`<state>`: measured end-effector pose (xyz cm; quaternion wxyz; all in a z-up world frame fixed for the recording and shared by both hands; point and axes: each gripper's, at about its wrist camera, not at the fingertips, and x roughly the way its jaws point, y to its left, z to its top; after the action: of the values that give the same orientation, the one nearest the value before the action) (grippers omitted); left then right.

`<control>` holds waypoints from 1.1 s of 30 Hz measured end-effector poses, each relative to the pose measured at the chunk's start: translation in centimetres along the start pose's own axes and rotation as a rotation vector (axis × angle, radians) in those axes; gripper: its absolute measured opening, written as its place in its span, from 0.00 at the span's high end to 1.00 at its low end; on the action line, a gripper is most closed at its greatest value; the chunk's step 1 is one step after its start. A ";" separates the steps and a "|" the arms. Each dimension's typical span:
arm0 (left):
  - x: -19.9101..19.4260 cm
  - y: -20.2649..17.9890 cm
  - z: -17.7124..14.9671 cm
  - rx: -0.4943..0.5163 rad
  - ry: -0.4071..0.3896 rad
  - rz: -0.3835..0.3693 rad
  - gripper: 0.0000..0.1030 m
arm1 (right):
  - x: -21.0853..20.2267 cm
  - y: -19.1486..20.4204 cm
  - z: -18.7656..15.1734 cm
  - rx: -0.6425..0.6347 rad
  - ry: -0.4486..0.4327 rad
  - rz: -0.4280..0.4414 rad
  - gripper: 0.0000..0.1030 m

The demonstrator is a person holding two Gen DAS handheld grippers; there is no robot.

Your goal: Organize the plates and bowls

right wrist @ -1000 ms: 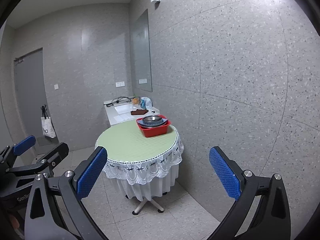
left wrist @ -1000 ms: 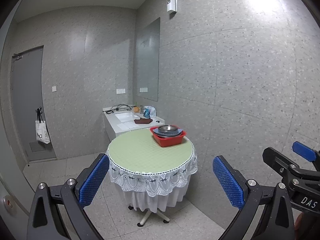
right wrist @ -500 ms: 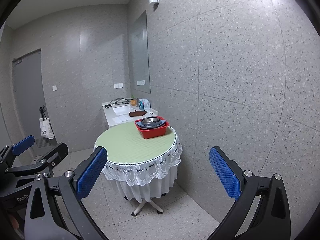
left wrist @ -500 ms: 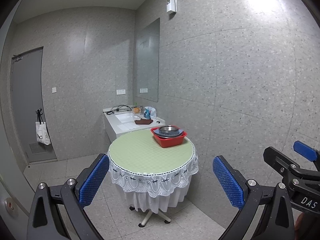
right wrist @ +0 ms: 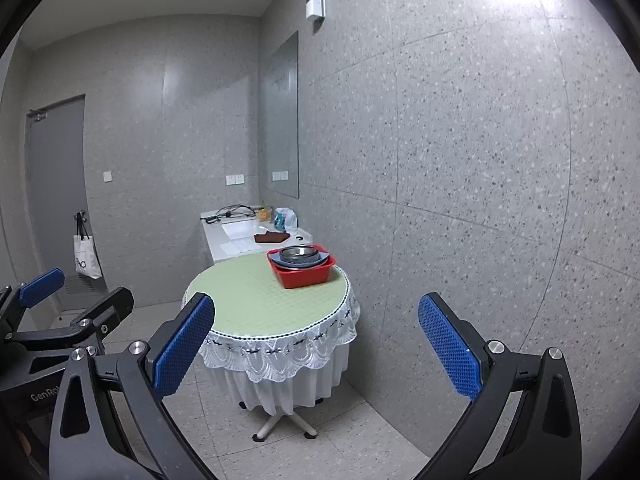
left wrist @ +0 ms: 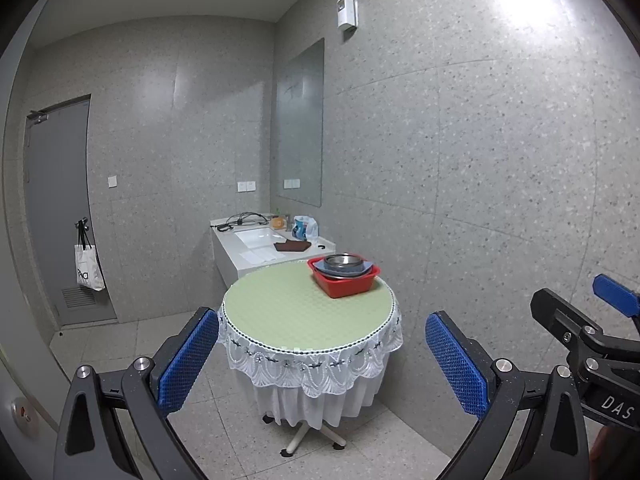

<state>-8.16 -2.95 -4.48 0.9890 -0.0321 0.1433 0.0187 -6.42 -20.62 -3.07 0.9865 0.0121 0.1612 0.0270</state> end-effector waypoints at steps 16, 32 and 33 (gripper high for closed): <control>0.3 -0.5 -0.4 0.005 0.001 0.009 0.01 | 0.3 -0.1 0.1 0.005 0.005 0.009 0.00; 0.4 -0.5 -0.7 0.010 -0.003 0.016 0.01 | 0.6 -0.3 0.1 0.007 0.010 0.016 0.00; 0.4 -0.5 -0.8 0.011 -0.003 0.016 0.01 | 0.6 -0.3 0.1 0.007 0.009 0.016 0.00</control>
<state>-7.93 -3.48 -5.30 0.9892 -0.0257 0.1421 0.0259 -5.82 -20.92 -3.21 0.9854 0.0167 0.1657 0.0344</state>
